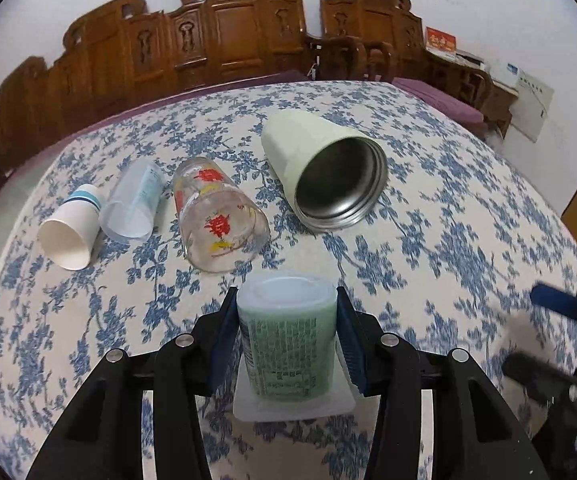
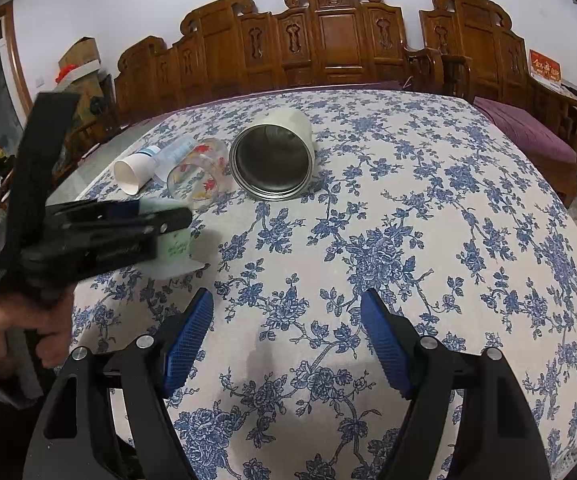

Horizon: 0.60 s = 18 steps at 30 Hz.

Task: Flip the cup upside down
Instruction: 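Lower the cup rim-down onto the tablecloth and open the right gripper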

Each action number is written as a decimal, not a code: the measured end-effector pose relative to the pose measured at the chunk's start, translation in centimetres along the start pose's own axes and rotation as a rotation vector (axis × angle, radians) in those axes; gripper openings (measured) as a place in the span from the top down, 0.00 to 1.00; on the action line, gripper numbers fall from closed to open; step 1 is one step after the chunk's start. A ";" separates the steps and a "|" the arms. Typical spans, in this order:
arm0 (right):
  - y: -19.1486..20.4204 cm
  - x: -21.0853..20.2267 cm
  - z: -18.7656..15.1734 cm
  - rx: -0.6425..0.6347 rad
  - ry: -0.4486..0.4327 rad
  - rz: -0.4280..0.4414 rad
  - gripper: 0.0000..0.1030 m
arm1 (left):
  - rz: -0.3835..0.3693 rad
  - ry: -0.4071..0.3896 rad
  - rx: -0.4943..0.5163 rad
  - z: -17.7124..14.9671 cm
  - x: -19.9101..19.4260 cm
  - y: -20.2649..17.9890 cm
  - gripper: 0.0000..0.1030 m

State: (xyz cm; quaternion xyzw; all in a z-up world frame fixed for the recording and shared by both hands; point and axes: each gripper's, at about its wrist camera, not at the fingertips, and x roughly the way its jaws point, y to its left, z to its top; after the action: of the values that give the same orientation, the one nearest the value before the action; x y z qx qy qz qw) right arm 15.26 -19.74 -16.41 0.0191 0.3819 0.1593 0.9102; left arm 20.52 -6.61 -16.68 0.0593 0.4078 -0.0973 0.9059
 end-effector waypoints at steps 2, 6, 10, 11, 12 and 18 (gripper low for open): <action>0.1 -0.1 0.0 -0.002 -0.004 -0.001 0.24 | -0.001 0.005 0.003 -0.4 -0.4 -0.1 0.57; 0.2 -0.3 0.0 -0.006 -0.008 -0.003 0.24 | 0.003 0.003 -0.013 -1.3 -0.9 0.0 0.57; 0.1 -0.3 0.0 -0.002 -0.009 -0.002 0.24 | 0.005 0.009 -0.028 -2.0 -1.2 0.0 0.57; 0.2 -0.3 0.0 -0.003 -0.010 -0.003 0.24 | 0.007 0.012 -0.030 -2.2 -1.2 -0.1 0.57; 0.2 -0.4 0.0 -0.004 -0.011 -0.003 0.24 | 0.007 0.018 -0.036 -2.3 -1.1 0.0 0.57; 0.2 -0.6 0.1 -0.004 -0.017 -0.002 0.24 | 0.005 0.024 -0.085 -2.6 -1.4 0.7 0.54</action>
State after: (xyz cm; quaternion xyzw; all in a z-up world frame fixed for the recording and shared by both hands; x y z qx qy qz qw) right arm 14.90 -19.69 -15.91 0.0182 0.3737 0.1591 0.9136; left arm 17.91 -5.26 -17.30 0.0229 0.4224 -0.0770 0.9029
